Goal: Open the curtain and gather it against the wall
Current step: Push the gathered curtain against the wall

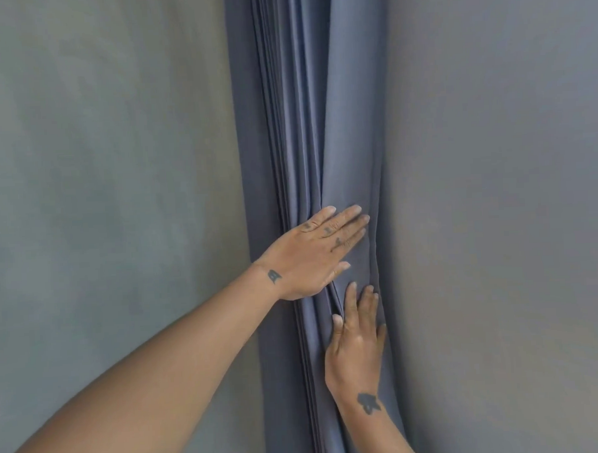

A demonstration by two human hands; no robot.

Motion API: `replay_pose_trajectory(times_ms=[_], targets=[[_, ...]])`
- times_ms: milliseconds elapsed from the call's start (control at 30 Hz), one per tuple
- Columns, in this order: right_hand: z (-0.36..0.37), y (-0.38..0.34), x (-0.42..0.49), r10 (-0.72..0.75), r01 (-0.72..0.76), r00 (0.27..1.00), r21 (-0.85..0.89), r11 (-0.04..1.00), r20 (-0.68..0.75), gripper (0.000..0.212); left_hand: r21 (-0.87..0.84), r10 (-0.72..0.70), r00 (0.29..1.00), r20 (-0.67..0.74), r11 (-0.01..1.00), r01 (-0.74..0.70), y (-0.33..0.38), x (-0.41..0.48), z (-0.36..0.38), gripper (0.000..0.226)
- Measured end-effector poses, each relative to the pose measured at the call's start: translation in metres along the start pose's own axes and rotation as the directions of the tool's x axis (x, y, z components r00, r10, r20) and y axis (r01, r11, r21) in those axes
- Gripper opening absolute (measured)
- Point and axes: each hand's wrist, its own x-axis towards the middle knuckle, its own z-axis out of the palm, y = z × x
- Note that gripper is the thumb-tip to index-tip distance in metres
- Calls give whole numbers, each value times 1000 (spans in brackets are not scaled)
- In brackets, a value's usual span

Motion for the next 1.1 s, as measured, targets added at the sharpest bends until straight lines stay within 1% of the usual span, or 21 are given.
replay_pose_trajectory(times_ms=[67, 133, 233, 400, 600, 667, 700, 767, 833, 867, 900, 967, 1000, 1033, 1067, 1100], targets=[[17, 1, 11, 11, -11, 999, -6, 1000, 32, 56, -5, -8, 1000, 2, 1000, 8, -5, -3, 19, 58], [33, 1, 21, 22, -22, 998, -8, 1000, 58, 57, -1, -11, 1000, 4, 1000, 11, -11, -5, 37, 56], [56, 1, 36, 26, -26, 995, -6, 1000, 98, 64, 8, -20, 999, 27, 1000, 20, -20, -8, 61, 55], [84, 6, 58, -18, 16, 998, 27, 1000, 62, 65, 30, -19, 999, 51, 999, 17, -35, -5, 89, 59], [91, 8, 65, -16, 14, 999, 44, 999, 36, 64, 9, -15, 998, 68, 1000, 15, -38, -4, 96, 59], [86, 6, 61, -4, 0, 996, 36, 999, 90, 64, 36, -15, 997, 77, 999, 12, -36, -5, 91, 60], [82, 4, 58, 0, -2, 994, 24, 1000, 110, 64, 28, -23, 994, 110, 999, 21, -35, -6, 86, 60], [72, 1, 50, -10, 7, 993, 29, 1000, 117, 62, 22, -23, 993, 112, 1000, 21, -34, -8, 77, 60], [58, 4, 38, -26, 24, 995, 25, 999, 96, 50, -4, -9, 995, 101, 1000, 10, -29, -12, 66, 60], [45, 5, 31, -43, 40, 990, 29, 999, 131, 45, -27, -3, 996, 94, 1000, 5, -26, -15, 60, 60], [30, 4, 20, -58, 51, 986, 47, 998, 156, 43, -37, 2, 996, 85, 999, 1, -22, -18, 52, 59], [-5, 1, -9, -108, 93, 985, 113, 989, 138, 46, -19, 4, 993, 121, 1000, -1, -13, -24, 30, 60], [-31, -4, -23, -85, 69, 991, 159, 985, 99, 50, -79, 11, 986, 168, 997, 2, -7, -26, 20, 60], [-61, -10, -37, -53, 43, 998, 222, 974, 40, 53, -125, 21, 988, 153, 992, -2, 2, -31, 11, 60], [-93, -17, -49, -44, 51, 999, 287, 957, -31, 56, -145, 38, 986, 162, 989, -15, 17, -36, -2, 60], [-122, -26, -58, -50, 99, 987, 329, 939, -153, 57, -188, 50, 985, 163, 982, -19, 30, -40, -8, 60]])
